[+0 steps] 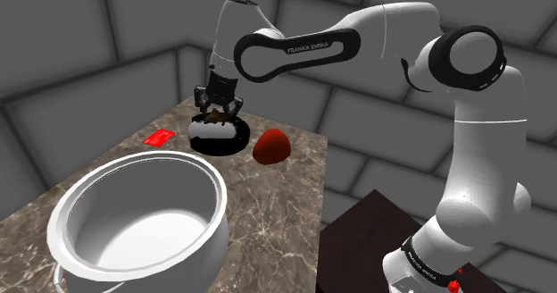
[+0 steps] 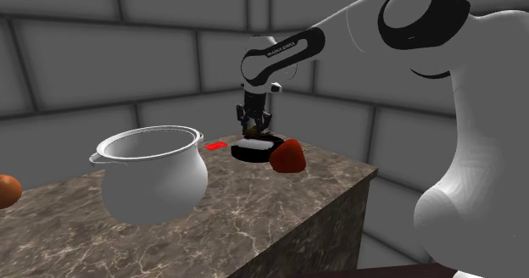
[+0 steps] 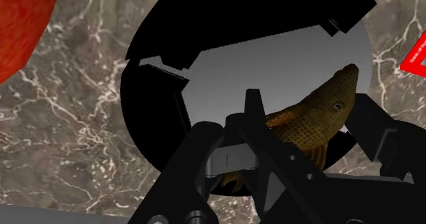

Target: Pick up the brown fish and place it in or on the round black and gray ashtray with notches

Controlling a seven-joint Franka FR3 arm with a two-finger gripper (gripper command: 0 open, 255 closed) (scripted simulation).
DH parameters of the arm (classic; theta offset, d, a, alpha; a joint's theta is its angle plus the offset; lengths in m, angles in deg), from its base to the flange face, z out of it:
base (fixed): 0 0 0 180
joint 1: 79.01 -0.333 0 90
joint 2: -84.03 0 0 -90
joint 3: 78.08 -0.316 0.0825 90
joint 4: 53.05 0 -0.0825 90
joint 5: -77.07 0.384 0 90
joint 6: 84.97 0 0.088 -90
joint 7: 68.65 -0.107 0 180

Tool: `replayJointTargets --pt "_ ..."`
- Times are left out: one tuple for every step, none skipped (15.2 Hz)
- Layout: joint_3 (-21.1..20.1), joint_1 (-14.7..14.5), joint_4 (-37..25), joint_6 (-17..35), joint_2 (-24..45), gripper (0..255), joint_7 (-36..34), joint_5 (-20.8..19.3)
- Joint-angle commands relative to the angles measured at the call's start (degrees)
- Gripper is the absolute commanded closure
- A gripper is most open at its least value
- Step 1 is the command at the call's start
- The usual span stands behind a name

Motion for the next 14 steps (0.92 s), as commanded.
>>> replayJointTargets --pt "0.46 -0.05 1.46 1.87 0.57 255 -0.5 -0.68" --pt "0.45 -0.05 1.46 1.87 0.57 255 -0.5 -0.68" --pt "0.45 -0.05 1.46 1.87 0.57 255 -0.5 -0.68" --pt "0.45 -0.05 1.46 1.87 0.57 255 -0.5 -0.68" --pt "0.45 -0.05 1.46 1.87 0.57 255 -0.5 -0.68" --pt "0.45 -0.05 1.46 1.87 0.57 255 -0.5 -0.68" --pt "0.45 -0.05 1.46 1.87 0.57 255 -0.5 -0.68" --pt "0.45 -0.05 1.46 1.87 0.57 255 -0.5 -0.68" --pt "0.45 -0.05 1.46 1.87 0.57 255 -0.5 -0.68" --pt "0.45 -0.05 1.46 1.87 0.58 0 -0.5 -0.68" --pt "0.45 -0.05 1.45 1.87 0.57 0 -0.5 -0.68" --pt "0.45 -0.05 1.45 1.87 0.58 0 -0.5 -0.68" --pt "0.45 -0.05 1.45 1.87 0.58 0 -0.5 -0.68" --pt "0.45 -0.05 1.45 1.87 0.58 0 -0.5 -0.68"
